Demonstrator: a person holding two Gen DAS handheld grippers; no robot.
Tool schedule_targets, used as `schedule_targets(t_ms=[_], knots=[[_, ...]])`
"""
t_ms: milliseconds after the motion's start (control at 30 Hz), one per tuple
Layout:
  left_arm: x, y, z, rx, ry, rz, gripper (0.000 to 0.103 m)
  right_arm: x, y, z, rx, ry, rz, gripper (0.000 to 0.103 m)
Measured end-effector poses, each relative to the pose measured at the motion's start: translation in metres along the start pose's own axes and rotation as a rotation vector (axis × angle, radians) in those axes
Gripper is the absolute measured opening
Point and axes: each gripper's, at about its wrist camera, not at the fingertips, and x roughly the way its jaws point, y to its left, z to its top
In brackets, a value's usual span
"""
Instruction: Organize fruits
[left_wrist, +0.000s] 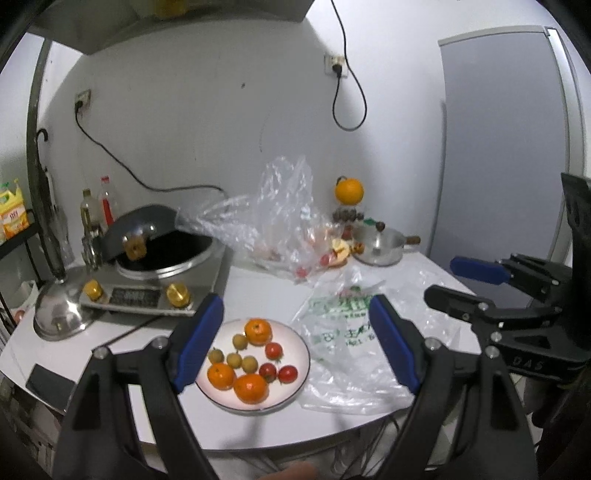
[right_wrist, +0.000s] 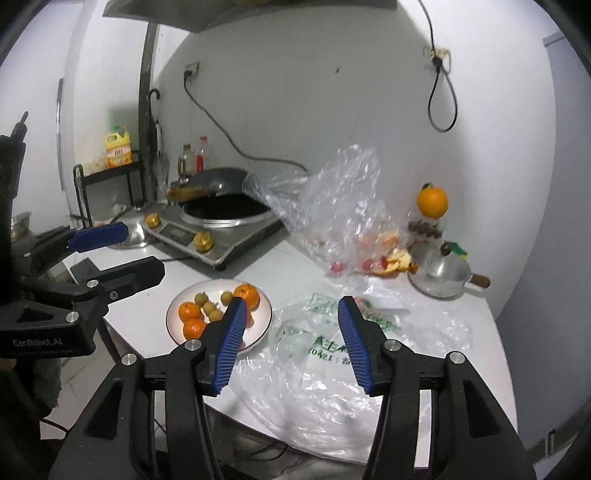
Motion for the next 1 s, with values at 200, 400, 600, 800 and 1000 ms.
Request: schedule_targets(t_ms=[200, 400, 600, 800, 1000], knots=[[-0.025, -0.004, 0.020, 0.006, -0.067, 0.015, 0.091, -0.029, -0.002, 0.016, -0.007, -0.075, -0.034, 0.060], [-0.048, -0.013, 0.042, 0.029, -0.126, 0.016, 0.091, -0.052, -0.004, 0.032, -0.017, -0.147, -0.054, 0.063], [-0.066, -0.018, 0.059, 0.034, -0.177, 0.025, 0.091, -0.070, -0.005, 0.045, -0.032, -0.202, -0.070, 0.063], [-0.078, -0.018, 0.074, 0.028, -0.226, 0.044, 0.091, -0.085, -0.007, 0.056, -0.039, -0.255, -0.086, 0.063], [-0.093, -0.023, 0.085, 0.043, -0.276, 0.047, 0.092, -0.099, -0.005, 0.066, -0.052, -0.298, -0.095, 0.063]])
